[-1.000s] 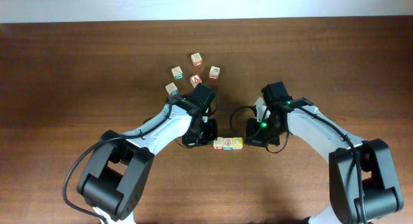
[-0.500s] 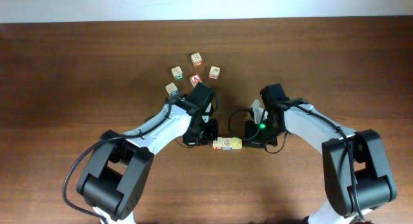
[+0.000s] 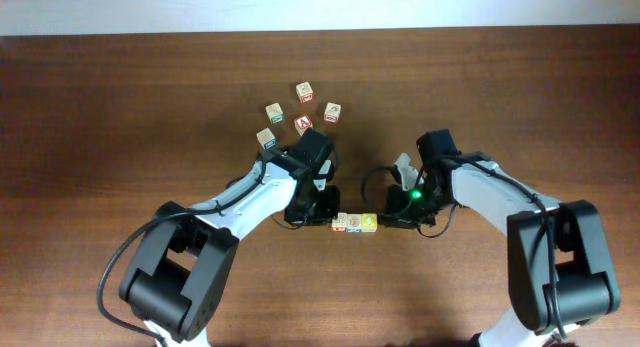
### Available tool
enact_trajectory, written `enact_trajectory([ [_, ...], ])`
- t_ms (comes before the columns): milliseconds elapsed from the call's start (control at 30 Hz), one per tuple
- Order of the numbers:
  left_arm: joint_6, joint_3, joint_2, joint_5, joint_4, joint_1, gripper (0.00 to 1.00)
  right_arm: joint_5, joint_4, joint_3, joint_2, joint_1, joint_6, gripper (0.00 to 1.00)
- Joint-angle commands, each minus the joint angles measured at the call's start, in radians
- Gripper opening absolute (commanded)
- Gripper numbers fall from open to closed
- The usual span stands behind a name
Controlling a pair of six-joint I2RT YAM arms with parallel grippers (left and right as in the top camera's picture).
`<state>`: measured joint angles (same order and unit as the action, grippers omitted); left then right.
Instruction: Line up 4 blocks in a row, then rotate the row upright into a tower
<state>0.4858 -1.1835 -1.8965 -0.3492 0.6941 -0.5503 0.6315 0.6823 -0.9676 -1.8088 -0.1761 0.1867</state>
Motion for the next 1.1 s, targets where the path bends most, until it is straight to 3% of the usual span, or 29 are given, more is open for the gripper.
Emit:
enact_trajectory([
  [0, -0.029, 0.008, -0.007, -0.023, -0.003, 0.002, 0.00, 0.135, -0.007, 0.037, -0.016, 0.074, -0.085, 0.04],
  [133, -0.040, 0.008, -0.007, -0.030, -0.007, 0.002, 0.00, 0.258, -0.070, 0.089, -0.016, 0.092, -0.107, 0.04],
  [500, -0.084, 0.008, -0.007, -0.056, -0.020, 0.002, 0.00, 0.248, -0.192, 0.158, -0.018, 0.092, 0.010, 0.05],
  [733, -0.084, 0.008, -0.007, -0.059, -0.020, 0.002, 0.00, 0.249, -0.215, 0.160, -0.018, 0.092, 0.013, 0.04],
  [833, -0.084, 0.008, -0.007, -0.060, -0.020, 0.002, 0.00, 0.343, -0.236, 0.155, -0.016, 0.092, -0.015, 0.05],
  [1067, -0.084, 0.008, -0.007, -0.060, -0.020, 0.002, 0.00, 0.341, -0.222, 0.140, 0.103, 0.045, 0.014, 0.05],
])
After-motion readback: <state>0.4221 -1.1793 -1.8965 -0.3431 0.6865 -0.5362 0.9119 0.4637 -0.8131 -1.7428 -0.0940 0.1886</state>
